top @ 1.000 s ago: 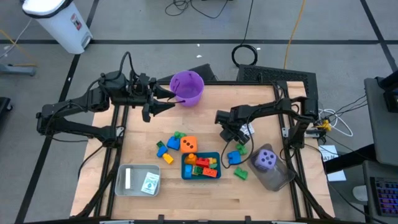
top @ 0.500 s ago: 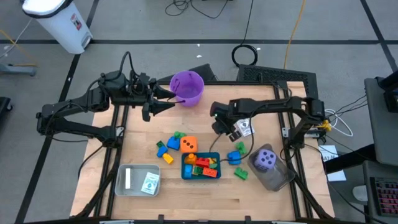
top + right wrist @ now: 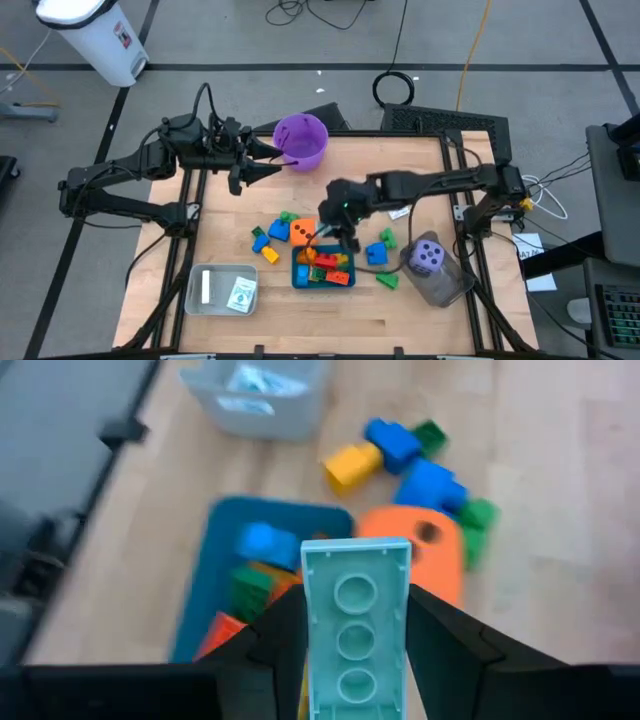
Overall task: Pick & Place Toys
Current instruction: Put the light blue game piece into the blue bin
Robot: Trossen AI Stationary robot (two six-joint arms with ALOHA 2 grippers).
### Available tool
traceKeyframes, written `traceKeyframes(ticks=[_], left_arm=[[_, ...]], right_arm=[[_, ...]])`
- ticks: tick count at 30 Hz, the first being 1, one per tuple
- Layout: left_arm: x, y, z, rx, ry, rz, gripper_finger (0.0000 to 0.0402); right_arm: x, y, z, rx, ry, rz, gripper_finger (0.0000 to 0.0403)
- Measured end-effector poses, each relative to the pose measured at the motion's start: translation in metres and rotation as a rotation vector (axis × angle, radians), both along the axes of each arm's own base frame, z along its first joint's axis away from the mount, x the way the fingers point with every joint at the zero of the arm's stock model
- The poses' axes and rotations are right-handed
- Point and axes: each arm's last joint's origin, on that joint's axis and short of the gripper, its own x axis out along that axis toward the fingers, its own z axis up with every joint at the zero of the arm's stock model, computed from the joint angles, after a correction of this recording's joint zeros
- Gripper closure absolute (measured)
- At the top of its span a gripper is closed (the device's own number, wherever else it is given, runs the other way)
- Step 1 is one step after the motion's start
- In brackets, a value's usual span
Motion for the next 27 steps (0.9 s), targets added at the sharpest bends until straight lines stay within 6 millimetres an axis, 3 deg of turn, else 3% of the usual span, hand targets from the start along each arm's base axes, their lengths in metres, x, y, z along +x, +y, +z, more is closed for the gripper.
traceKeyframes(ticks=[11, 19, 27], left_arm=[[0.0, -0.002, -0.001, 0.016, 0.011, -0.059, 0.0133], [0.0, -0.002, -0.005, 0.013, 0.046, -0.064, 0.0133], [0.0, -0.002, -0.005, 0.012, 0.047, -0.065, 0.0133]], right_arm=[[0.031, 0.041, -0.053, 0.177, 0.132, -0.054, 0.0269], [0.028, 0.047, -0.06, 0.193, 0.21, -0.076, 0.0269], [0.024, 0.045, -0.083, 0.195, 0.266, -0.098, 0.0246]])
